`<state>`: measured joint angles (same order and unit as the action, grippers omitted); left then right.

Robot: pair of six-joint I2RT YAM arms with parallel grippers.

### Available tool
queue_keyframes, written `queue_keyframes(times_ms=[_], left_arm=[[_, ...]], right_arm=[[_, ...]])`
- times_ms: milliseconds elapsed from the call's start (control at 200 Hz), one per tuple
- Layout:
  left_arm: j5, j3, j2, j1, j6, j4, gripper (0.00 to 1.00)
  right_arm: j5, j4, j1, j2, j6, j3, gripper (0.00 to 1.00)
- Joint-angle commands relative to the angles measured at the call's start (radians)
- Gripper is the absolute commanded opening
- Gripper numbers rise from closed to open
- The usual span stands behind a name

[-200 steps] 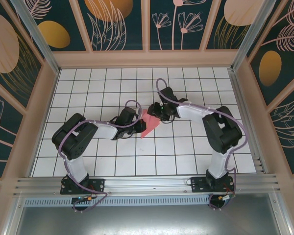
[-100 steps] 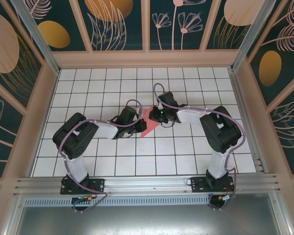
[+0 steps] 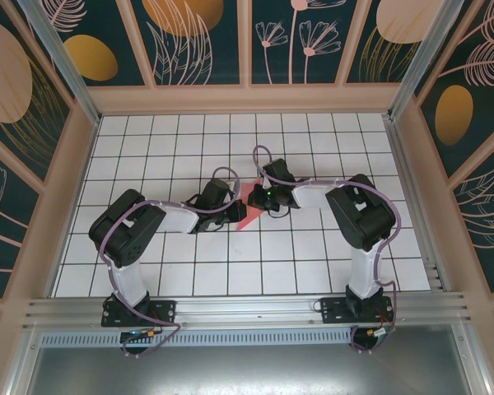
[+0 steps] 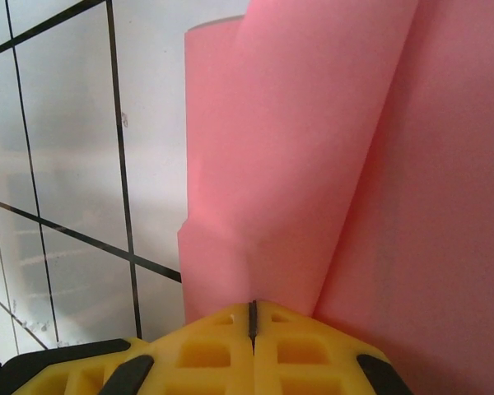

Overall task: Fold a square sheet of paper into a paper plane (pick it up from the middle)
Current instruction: Fourth fold the wing at the center of the table.

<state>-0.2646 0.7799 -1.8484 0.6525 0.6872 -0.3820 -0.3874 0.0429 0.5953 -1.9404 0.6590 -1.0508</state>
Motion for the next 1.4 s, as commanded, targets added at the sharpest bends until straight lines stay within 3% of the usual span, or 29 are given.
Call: queue_keyframes(times_ms=[0,335,626,791,1031,1126,1396], left_arm=[[0.038,-0.04,-0.042,-0.004,-0.03,0.172,0.0],[0.025,-0.048,-0.04,-0.005,-0.041,0.181,0.0],[0.027,-0.035,-0.04,-0.005,-0.043,0.174,0.0],[0.028,-0.03,-0.041,-0.005,-0.044,0.178,0.0],[0.034,-0.033,-0.038,-0.005,-0.053,0.189,0.0],[0.03,-0.036,-0.039,-0.005,-0.058,0.193,0.0],[0.02,-0.048,-0.037,-0.005,-0.068,0.192,0.0]], right_arm=[[0.033,0.025,-0.043,-0.032,-0.034,0.007,0.0],[0.064,-0.005,-0.165,-0.04,-0.068,-0.061,0.0],[0.018,0.117,-0.085,0.153,-0.066,0.084,0.0],[0.016,0.114,-0.022,0.087,-0.062,0.047,0.0],[0.025,0.094,-0.023,-0.024,-0.074,-0.034,0.0],[0.037,0.098,-0.043,-0.046,-0.066,-0.044,0.0],[0.085,0.066,-0.216,-0.142,-0.068,-0.136,0.0]])
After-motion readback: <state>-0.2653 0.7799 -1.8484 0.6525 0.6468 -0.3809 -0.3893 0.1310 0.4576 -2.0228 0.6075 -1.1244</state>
